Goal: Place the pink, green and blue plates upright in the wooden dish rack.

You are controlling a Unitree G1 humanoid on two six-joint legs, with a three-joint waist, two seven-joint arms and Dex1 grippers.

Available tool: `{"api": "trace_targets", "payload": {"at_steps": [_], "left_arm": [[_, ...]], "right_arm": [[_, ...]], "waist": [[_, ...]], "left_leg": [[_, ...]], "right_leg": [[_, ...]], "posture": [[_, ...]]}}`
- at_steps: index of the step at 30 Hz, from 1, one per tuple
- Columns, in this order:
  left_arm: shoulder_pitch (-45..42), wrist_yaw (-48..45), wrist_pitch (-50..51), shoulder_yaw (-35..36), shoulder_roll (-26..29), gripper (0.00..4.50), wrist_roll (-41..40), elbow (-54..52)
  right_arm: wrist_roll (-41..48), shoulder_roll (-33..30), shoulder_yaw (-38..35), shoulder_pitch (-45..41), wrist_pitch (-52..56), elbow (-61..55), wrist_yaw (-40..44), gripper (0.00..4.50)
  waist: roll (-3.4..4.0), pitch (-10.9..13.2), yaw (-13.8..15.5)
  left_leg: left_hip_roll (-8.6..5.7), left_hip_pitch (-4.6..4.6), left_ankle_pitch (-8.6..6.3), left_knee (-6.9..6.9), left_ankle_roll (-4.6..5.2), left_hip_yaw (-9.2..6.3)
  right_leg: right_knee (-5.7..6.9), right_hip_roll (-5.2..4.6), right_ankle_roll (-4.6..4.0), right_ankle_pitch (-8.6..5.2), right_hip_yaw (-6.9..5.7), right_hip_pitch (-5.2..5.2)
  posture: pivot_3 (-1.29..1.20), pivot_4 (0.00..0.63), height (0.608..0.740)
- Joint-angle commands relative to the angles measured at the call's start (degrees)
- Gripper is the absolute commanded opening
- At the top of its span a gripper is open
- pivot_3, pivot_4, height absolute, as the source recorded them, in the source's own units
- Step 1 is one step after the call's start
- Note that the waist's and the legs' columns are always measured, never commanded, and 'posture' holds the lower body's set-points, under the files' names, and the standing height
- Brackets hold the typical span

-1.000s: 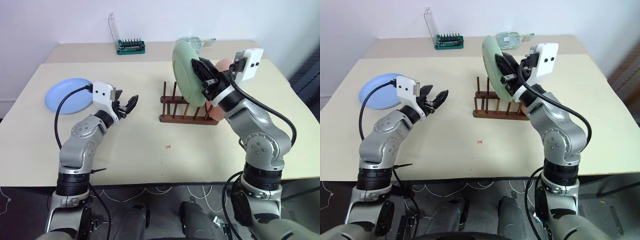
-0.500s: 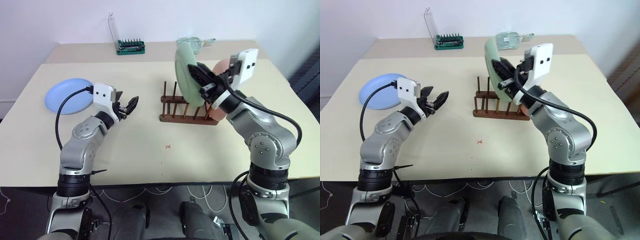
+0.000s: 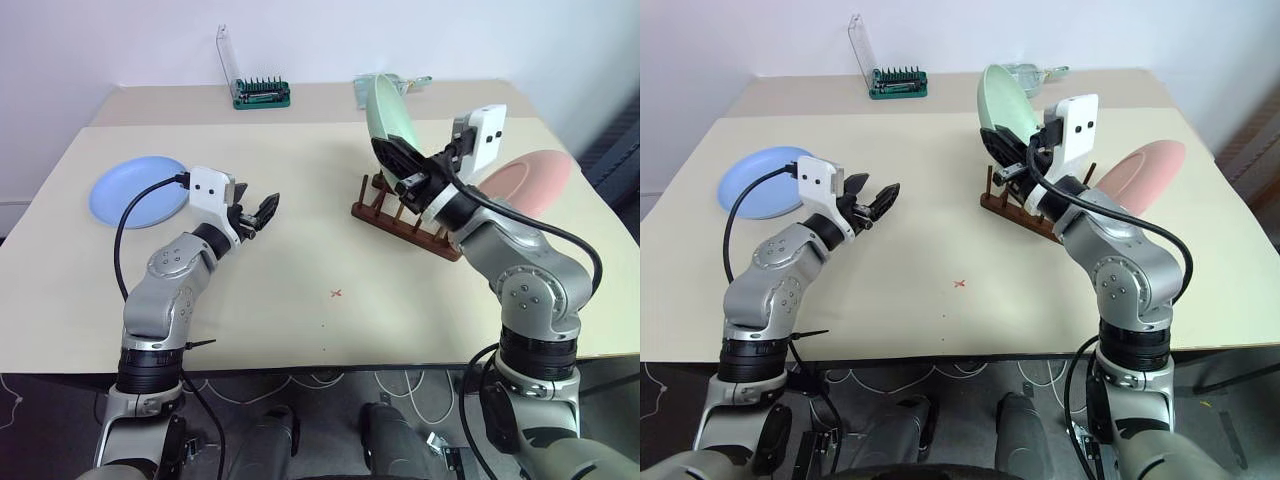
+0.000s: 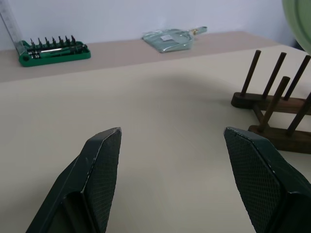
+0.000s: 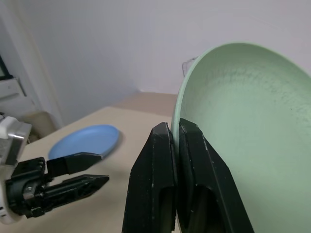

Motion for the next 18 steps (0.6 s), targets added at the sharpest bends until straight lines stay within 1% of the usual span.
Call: {"api": "trace_targets", "payload": {"at_steps": [1,4,10,14,18], "left_arm": [[-0.16,0.02,-1.43,0.54,-0.01,3.46,0.17,-1.74],[0.02,-0.04,-1.8,0.24,-0.11,3.46,0.56,-1.19],[-0.05,-0.32,-2.11,0.22,-0.41,3.46,0.75,-0.7],[-0.07,-0.44,-2.14,0.13,-0.47,3.46,0.75,-0.67],[-0.09,-0.6,-2.2,0.02,-0.53,3.46,0.78,-0.61]], "right_arm": [[3.27,0.49,-2.82,-2.92,-0.49,-1.09,-0.71,0.01],[6.49,1.6,-4.78,-4.61,-0.15,-0.8,-2.63,0.01],[9.82,2.35,-7.18,-6.16,0.68,0.07,-7.29,0.01],[15.14,8.23,-12.3,-8.21,-0.62,1.67,-18.93,0.01],[18.26,11.54,-14.71,-9.34,-2.13,1.85,-26.3,0.01]], "waist": [[0.0,0.0,0.02],[0.0,0.0,-0.02],[0.0,0.0,0.06],[0.02,0.0,-0.12],[0.03,0.01,-0.02]], "left_leg": [[0.0,0.0,0.0,0.0,0.0,0.0],[0.0,0.0,0.0,-0.01,0.0,-0.01],[0.0,0.0,0.0,-0.02,0.0,-0.01],[0.01,0.0,0.01,-0.05,-0.01,0.0],[0.05,0.0,0.03,-0.13,-0.05,-0.01]], "right_leg": [[0.0,0.0,0.0,0.0,0.0,0.0],[0.0,0.0,0.0,0.0,0.0,0.0],[0.0,0.0,0.0,0.0,0.0,-0.01],[0.01,0.0,-0.01,0.01,0.01,-0.04],[0.03,0.01,-0.03,0.02,0.01,-0.11]], "posture": [[0.0,0.15,0.74],[0.0,0.15,0.74],[0.0,0.15,0.74],[0.0,0.15,0.74],[0.0,0.15,0.74]]}}
